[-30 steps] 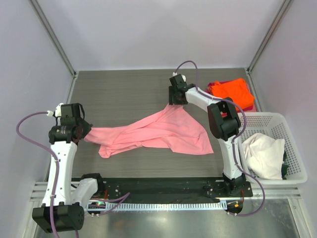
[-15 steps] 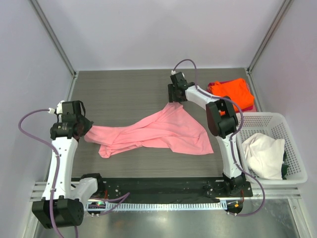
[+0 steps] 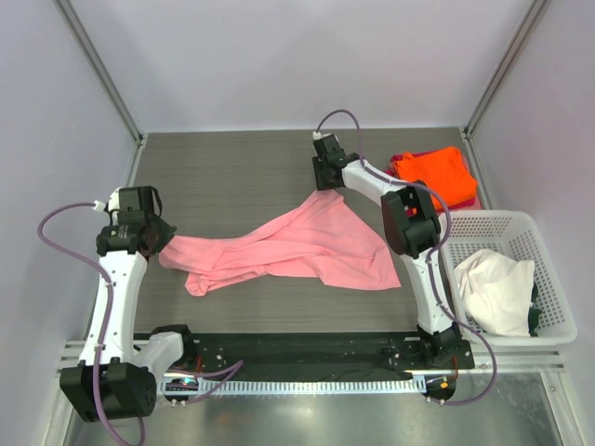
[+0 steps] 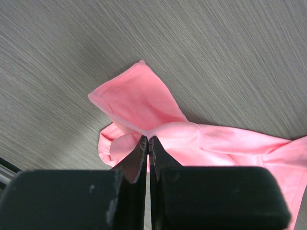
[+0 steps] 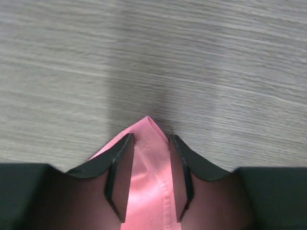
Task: Fold and stack the t-shirts
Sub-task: Flatten the tshirt out, then fold the tshirt
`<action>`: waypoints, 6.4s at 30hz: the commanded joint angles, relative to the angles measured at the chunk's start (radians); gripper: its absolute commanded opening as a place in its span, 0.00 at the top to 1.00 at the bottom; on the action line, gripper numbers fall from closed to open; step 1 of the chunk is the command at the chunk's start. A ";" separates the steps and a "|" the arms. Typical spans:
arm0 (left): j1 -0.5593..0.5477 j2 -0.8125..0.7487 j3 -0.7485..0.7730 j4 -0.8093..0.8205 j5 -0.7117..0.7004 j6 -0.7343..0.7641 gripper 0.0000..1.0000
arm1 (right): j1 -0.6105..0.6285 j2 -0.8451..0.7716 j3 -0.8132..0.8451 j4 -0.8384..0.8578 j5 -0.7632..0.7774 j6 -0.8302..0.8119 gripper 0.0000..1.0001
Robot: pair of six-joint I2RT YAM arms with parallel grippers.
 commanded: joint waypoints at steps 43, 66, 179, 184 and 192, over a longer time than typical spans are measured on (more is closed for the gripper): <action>0.016 -0.042 0.978 -0.019 0.241 -0.152 1.00 | -0.257 -1.292 -0.108 -0.157 -0.450 0.274 0.99; 0.021 0.708 1.336 0.112 0.498 -0.345 1.00 | -0.315 -0.781 0.115 -0.164 -0.396 0.375 0.99; -0.181 0.379 -0.001 0.406 0.050 -0.394 0.01 | -0.307 -1.087 -1.331 0.374 -0.059 0.752 0.52; -0.183 0.217 -0.250 0.512 0.053 -0.515 0.03 | -0.279 -1.082 -1.424 0.431 -0.025 0.828 0.52; -0.183 0.180 -0.418 0.632 0.086 -0.578 0.06 | -0.277 -0.977 -1.408 0.494 0.084 0.898 0.64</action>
